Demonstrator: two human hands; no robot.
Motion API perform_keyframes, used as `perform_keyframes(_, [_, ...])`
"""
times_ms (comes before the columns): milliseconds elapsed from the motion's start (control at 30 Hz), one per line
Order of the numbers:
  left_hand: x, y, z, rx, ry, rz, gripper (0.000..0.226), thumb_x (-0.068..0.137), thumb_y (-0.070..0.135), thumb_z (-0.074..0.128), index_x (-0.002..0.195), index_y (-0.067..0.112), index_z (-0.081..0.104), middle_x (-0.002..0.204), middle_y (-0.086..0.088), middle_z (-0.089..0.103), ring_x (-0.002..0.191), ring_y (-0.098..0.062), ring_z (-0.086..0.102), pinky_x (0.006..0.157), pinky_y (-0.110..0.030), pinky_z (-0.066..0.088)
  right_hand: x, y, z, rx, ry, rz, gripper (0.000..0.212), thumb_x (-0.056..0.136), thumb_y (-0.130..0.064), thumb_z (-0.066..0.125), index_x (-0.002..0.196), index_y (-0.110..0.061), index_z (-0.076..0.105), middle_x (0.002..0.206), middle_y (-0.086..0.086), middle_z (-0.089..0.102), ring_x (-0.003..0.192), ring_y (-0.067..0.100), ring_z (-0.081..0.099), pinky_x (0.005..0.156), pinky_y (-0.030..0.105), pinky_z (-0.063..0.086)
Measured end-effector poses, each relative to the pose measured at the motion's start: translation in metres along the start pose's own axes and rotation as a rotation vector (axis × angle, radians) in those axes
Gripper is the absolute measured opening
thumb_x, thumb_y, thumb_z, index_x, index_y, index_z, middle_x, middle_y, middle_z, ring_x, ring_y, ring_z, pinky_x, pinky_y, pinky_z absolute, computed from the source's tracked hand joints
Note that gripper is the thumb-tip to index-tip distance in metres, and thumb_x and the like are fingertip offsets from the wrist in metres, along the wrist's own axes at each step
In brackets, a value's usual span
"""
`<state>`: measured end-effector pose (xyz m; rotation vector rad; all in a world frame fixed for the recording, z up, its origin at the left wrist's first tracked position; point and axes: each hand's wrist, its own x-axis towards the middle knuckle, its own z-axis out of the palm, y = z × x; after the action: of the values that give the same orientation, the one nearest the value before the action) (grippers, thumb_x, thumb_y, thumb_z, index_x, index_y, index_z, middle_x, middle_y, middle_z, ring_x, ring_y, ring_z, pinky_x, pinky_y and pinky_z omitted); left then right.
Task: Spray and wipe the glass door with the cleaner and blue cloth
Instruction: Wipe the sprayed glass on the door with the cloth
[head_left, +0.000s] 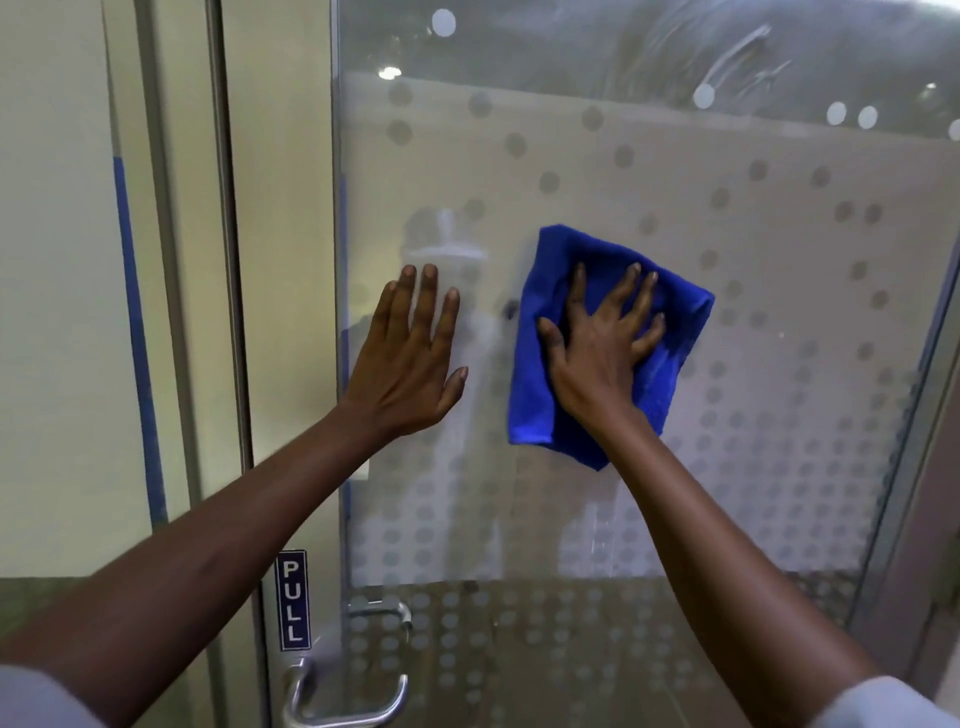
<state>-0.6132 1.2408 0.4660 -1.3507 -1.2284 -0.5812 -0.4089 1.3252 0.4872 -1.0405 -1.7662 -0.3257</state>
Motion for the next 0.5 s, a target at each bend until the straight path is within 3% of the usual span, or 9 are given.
perform_keyframes(133, [-0.007,0.003,0.003,0.025,-0.019,-0.13,0.085,0.093,0.054,0.036,0.149,-0.006,0.015,0.154,-0.037,0.013,0.145,-0.051,0.006,0.117,-0.062,0.001,0.009,-0.022,0.011,-0.102,0.1,-0.03,0.088,0.082,-0.079,0.022,0.152,-0.029,0.006,0.156,0.032,-0.002,0.143,0.05,-0.008,0.106,0.07,-0.003])
perform_keyframes(333, [-0.026,0.006,0.006,0.029,-0.043,-0.161,0.087,0.093,0.059,0.032,0.151,-0.003,0.01,0.156,-0.035,0.013,0.145,-0.05,0.005,0.116,-0.063,-0.003,-0.002,-0.033,0.024,-0.17,0.166,-0.248,0.086,0.083,-0.077,0.029,0.152,-0.028,0.015,0.156,0.032,0.008,0.142,0.053,0.001,0.105,0.074,0.0])
perform_keyframes(500, [-0.038,0.008,0.005,0.03,-0.048,-0.13,0.086,0.091,0.053,0.039,0.15,-0.004,0.013,0.154,-0.037,0.016,0.144,-0.051,0.007,0.115,-0.066,0.0,-0.024,-0.034,0.038,-0.17,0.136,-0.328,0.085,0.082,-0.078,0.031,0.152,-0.03,0.018,0.156,0.032,0.011,0.142,0.053,0.004,0.106,0.075,0.002])
